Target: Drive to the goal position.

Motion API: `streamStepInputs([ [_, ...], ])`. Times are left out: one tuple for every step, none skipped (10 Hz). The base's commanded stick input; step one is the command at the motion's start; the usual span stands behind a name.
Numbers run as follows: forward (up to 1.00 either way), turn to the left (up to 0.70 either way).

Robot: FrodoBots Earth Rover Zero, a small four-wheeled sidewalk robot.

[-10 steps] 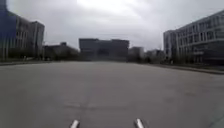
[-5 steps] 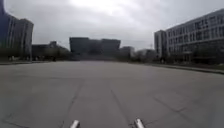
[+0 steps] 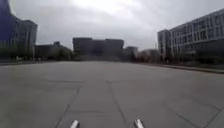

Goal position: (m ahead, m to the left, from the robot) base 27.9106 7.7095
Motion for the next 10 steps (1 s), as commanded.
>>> streamStepInputs([
  [1.0, 0.06],
  [1.0, 0.06],
  [1.0, 0.06],
  [1.0, 0.06],
  [1.0, 0.06],
  [1.0, 0.06],
  [1.0, 0.06],
  [1.0, 0.06],
  [1.0, 0.05],
  [1.0, -0.31],
])
